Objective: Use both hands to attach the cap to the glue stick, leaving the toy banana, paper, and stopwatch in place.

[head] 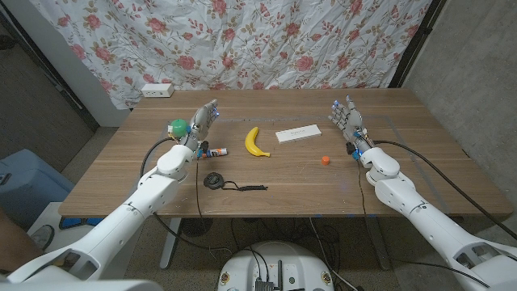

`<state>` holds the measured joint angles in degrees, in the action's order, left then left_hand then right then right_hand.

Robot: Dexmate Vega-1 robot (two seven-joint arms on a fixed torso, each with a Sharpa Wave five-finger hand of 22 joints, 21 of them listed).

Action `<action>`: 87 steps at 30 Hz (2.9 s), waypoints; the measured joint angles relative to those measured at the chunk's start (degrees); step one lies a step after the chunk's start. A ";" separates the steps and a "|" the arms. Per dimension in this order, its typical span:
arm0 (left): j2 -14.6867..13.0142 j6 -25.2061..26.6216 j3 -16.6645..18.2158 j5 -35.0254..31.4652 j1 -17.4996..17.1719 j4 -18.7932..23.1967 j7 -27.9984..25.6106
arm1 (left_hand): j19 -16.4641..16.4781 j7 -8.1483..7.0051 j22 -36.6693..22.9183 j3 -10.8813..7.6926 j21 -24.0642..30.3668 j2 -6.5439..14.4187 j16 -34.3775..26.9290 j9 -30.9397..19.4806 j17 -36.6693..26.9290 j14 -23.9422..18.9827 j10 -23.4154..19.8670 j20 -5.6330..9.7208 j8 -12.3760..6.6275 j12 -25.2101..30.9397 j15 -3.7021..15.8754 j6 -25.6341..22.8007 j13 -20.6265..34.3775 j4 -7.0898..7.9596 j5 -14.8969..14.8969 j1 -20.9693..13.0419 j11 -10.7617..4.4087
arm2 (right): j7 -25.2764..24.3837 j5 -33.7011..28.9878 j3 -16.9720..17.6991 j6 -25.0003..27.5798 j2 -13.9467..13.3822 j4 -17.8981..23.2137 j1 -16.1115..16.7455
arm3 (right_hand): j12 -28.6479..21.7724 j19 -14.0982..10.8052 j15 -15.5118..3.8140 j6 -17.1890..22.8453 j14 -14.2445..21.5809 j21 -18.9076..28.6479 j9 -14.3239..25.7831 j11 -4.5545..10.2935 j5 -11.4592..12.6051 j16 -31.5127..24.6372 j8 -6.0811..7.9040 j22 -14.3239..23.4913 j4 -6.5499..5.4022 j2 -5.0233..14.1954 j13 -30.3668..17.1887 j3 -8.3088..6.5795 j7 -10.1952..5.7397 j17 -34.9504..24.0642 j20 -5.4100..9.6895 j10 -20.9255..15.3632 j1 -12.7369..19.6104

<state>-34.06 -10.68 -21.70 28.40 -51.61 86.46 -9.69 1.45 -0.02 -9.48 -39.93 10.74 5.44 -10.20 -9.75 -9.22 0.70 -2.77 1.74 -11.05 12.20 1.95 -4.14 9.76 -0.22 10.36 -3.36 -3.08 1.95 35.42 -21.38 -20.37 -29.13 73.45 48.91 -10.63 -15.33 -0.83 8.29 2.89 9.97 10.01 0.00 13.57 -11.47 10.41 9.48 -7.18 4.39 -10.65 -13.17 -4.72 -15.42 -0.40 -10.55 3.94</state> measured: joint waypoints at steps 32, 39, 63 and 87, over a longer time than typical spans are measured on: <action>-16.24 23.89 2.32 -12.36 -5.27 23.68 -6.77 | 2.17 -3.92 0.15 -1.04 0.00 -1.14 0.00 0.01 0.01 -3.17 -6.34 0.31 -0.44 0.00 0.10 -6.73 0.26 -10.18 -0.23 -6.87 -3.68 | -1.75 -0.79 0.81 0.86 -2.06 4.03 2.30 | -0.40 0.41 -0.51 0.61 0.50 0.22 -0.01 0.20 0.23 0.00 0.00 -0.14 0.54 0.00 -0.01 -0.54 0.63 0.80 0.40 -0.61 0.00; -20.62 30.95 2.37 -15.24 -4.92 28.35 -5.02 | 1.90 -6.88 0.14 -0.86 0.00 -3.14 0.00 0.01 0.01 -3.17 -7.15 0.35 -1.33 -0.34 0.10 -8.47 0.26 -10.81 -0.23 -9.61 -5.14 | -1.60 -0.89 0.68 0.61 -2.02 3.96 2.27 | -0.40 0.41 -0.50 0.61 0.50 0.22 -0.01 0.41 0.23 0.00 0.21 -0.14 0.78 0.25 -0.01 -0.77 0.63 1.05 0.40 -0.82 0.25; -29.61 50.08 -12.18 -34.16 7.91 38.62 8.90 | -0.04 -9.31 0.14 -0.79 -0.46 -8.62 0.00 -0.26 -0.27 -2.96 -11.06 0.24 -2.20 -0.32 -0.11 -11.36 0.25 -10.88 -0.22 -16.31 -8.60 | -5.58 -3.48 1.17 -1.60 -1.91 4.89 3.59 | -0.40 0.61 -0.50 1.64 0.50 0.22 -0.02 0.83 0.22 0.00 0.21 -0.13 1.17 0.53 -0.02 -1.17 1.02 1.85 1.03 -1.23 0.53; -25.64 57.72 -27.69 -67.63 18.16 36.70 35.59 | -3.60 -9.51 0.13 -0.08 -0.79 -13.42 0.00 -0.25 -0.26 -1.81 -11.33 -1.11 -1.81 -1.62 -0.20 -11.07 0.24 -10.64 -0.22 -23.51 -9.32 | -5.20 -2.92 1.82 -3.35 -0.95 4.38 4.04 | -0.40 0.61 -1.12 1.64 1.12 0.42 -0.02 0.51 0.44 0.00 0.21 -0.13 1.65 0.83 -0.02 -1.64 1.03 2.19 1.02 -1.54 0.83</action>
<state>-59.70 47.04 -49.39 -39.23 -33.44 123.17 25.89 -2.15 -9.53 -9.35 -40.00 9.95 -7.98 -10.20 -10.01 -9.47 -1.11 -14.10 0.63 -12.85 10.58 1.75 -15.20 10.00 -10.86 10.14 -26.87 -12.39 -3.25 32.50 -19.56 -23.72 -30.08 77.83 52.96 -11.03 -14.72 -1.95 9.92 4.01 10.39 9.98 0.51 14.01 -11.47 10.62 9.35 -5.53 5.22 -10.67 -14.81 -3.70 -13.22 0.63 -12.09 4.77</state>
